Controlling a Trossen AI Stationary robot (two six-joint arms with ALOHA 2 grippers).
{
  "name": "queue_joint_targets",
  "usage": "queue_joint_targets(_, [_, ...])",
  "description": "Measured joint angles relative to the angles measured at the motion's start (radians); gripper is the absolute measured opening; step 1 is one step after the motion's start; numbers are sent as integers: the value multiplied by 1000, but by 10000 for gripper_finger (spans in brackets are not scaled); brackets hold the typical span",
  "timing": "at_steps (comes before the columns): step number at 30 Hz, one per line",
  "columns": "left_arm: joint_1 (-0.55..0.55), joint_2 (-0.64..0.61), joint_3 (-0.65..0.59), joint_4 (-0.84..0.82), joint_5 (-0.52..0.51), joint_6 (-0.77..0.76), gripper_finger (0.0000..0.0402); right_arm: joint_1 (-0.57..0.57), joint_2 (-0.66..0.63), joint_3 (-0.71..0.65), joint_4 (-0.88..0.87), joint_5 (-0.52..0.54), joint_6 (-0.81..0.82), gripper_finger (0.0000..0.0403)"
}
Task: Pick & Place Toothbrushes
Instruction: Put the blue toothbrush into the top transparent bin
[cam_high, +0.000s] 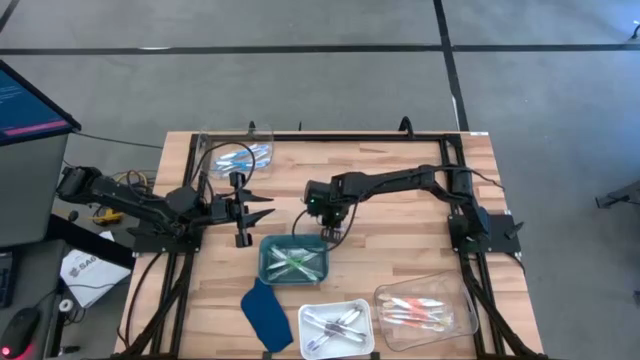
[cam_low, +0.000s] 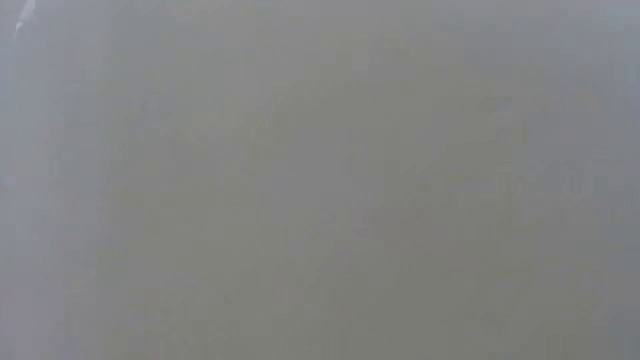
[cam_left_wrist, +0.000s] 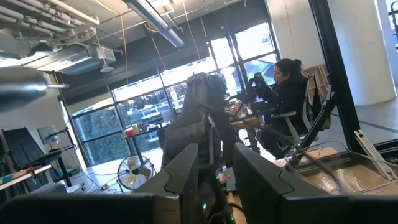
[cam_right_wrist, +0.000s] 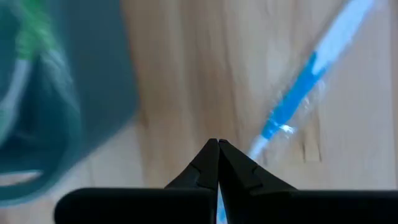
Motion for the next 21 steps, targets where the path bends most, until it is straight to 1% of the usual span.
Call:
queue_joint_targets(6, [0,0,0,0,0,1,95,32,0,22,-21,-1,-11,0])
queue_joint_targets(15, [0,0,0,0,0,-1,95,23,8,4,-48,-1,-24,0])
queue_joint_targets(21, [0,0,0,0,0,-1,95,15,8,-1,-55,0,-1,0])
